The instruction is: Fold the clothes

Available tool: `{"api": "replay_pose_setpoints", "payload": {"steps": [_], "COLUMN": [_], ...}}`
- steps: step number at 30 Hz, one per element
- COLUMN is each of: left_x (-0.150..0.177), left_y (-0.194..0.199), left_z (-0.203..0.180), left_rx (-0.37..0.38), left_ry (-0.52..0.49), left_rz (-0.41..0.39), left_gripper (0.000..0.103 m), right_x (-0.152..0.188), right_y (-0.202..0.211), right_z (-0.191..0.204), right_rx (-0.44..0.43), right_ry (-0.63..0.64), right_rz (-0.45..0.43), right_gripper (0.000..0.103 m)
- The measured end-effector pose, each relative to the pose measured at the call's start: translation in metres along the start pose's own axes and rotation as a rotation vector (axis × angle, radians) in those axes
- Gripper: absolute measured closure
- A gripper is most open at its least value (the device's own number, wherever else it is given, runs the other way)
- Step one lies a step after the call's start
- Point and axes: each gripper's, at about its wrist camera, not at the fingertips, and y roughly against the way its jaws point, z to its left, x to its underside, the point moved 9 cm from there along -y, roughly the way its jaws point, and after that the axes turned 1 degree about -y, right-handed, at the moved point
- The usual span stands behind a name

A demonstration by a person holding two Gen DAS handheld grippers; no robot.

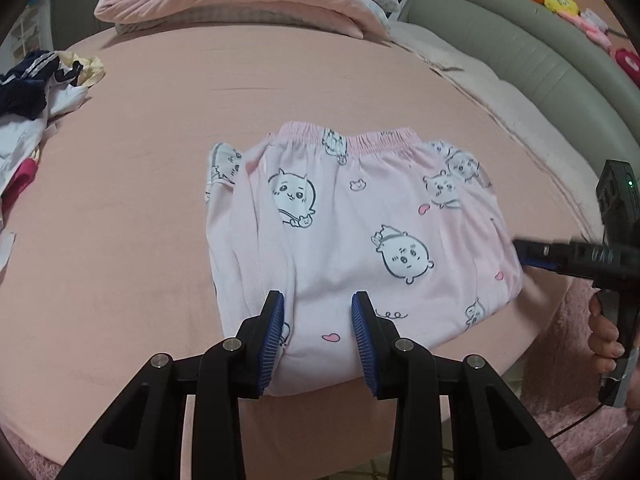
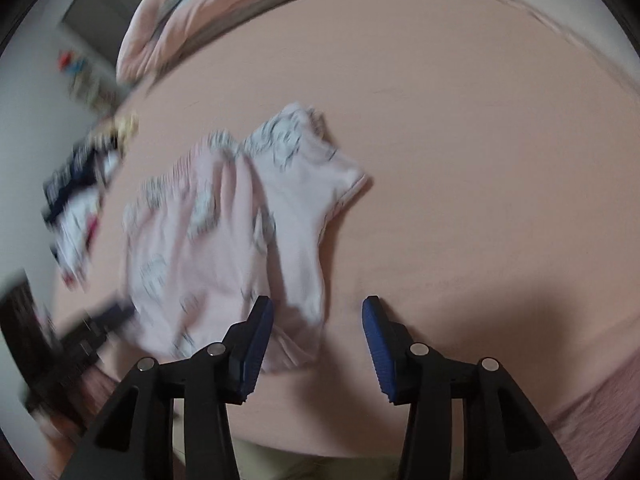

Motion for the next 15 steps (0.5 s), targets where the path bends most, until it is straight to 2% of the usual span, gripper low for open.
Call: {"api": "replay_pose_setpoints", "payload": {"steps": [2,3,5,6,8,9,10,12,15], "left_x": [-0.004,-0.007,-0.014,-0.012,-0.004,0.0,0.003,-0.006,-0.019], "left_y": [0.008,0.014,0.022,0.02,0.003,-0.001,-0.002,0.012,0.024], "left_z": [0.006,0.01,0.012,0.017,0.039,0.05,0.059,0.06,0.048], "left_rx": [-0.008,-0.012,0.011,-0.006,-0.165,-0.189,-0.193,-0.111,-0.067], "left_ry": [0.018,0.025,0.033,0.031,0.027,0.055,0.093,0.166,0.14], "left_rz": [-0.027,-0.046,-0.076,-0.058,0.026,0.045,0.052,-0.016,-0.098], "left_gripper": [0.071,0.071,0.071,0.071,0.071,0.07,0.069,0.069,0.069], "right_x": [-0.009,-0.014,-0.021,-0.025,-0.026,-0.023,-0.019,-0.018,-0.022], "right_y": [0.003,0.004,-0.009,-0.02,-0.048,-0.054,-0.054,-0.047,-0.035], "right_z": [0.014,0.019,0.026,0.029,0.029,0.027,0.028,0.029,0.037], "right_rx": [-0.084,-0.098,-0.041,-0.008,0.094,0.148,0.171,0.2,0.173], "right_ry": [-0.004,0.002,0.039,0.063,0.132,0.181,0.224,0.242,0.224], "right_rz": [-0.032,-0.044,-0.042,-0.03,0.023,0.033,0.018,-0.008,-0.069], "right_gripper": [0.047,0.045,0.04,0.039,0.039,0.04,0.041,0.04,0.039]}}
